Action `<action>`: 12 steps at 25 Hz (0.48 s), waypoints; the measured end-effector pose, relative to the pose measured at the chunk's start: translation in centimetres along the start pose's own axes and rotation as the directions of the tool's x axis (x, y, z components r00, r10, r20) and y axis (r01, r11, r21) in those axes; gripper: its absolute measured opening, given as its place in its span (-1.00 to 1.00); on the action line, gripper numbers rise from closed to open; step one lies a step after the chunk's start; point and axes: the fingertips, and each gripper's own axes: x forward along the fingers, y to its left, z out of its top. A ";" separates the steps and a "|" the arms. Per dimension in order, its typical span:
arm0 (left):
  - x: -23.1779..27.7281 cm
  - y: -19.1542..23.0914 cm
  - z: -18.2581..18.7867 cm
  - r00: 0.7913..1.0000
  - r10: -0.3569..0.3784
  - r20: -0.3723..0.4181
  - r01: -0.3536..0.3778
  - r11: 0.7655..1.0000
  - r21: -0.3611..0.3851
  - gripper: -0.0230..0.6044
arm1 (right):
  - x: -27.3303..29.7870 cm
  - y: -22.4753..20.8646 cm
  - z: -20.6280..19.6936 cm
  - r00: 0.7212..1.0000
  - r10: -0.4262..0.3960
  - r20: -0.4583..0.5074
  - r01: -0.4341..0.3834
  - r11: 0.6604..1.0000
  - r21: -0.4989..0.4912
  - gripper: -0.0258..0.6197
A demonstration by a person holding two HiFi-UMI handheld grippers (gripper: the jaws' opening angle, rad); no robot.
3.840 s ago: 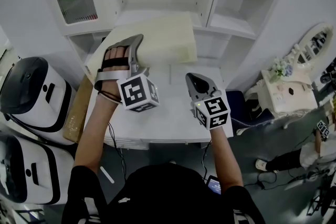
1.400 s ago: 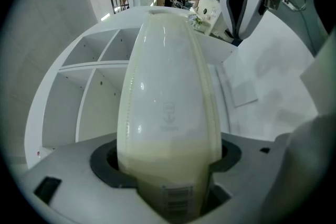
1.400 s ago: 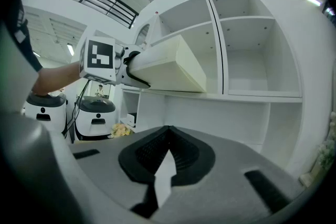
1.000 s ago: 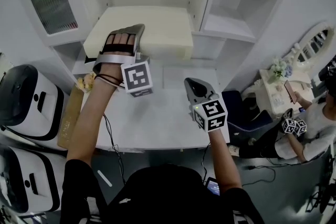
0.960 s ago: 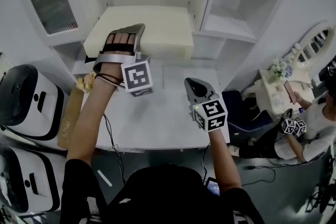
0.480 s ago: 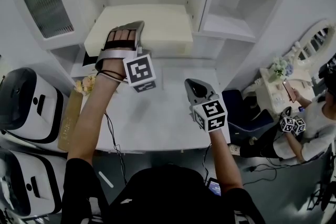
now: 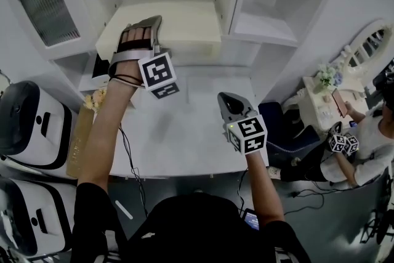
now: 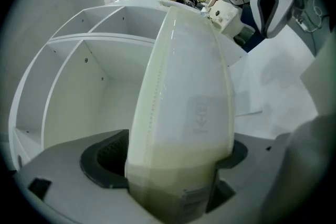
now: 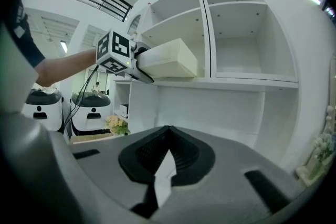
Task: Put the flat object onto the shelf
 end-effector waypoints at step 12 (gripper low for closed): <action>2.9 0.5 0.5 1.000 -0.007 -0.016 0.006 0.999 -0.041 0.45 | 0.5 -1.9 -1.6 1.000 -0.012 -0.024 0.013 0.999 0.030 -0.96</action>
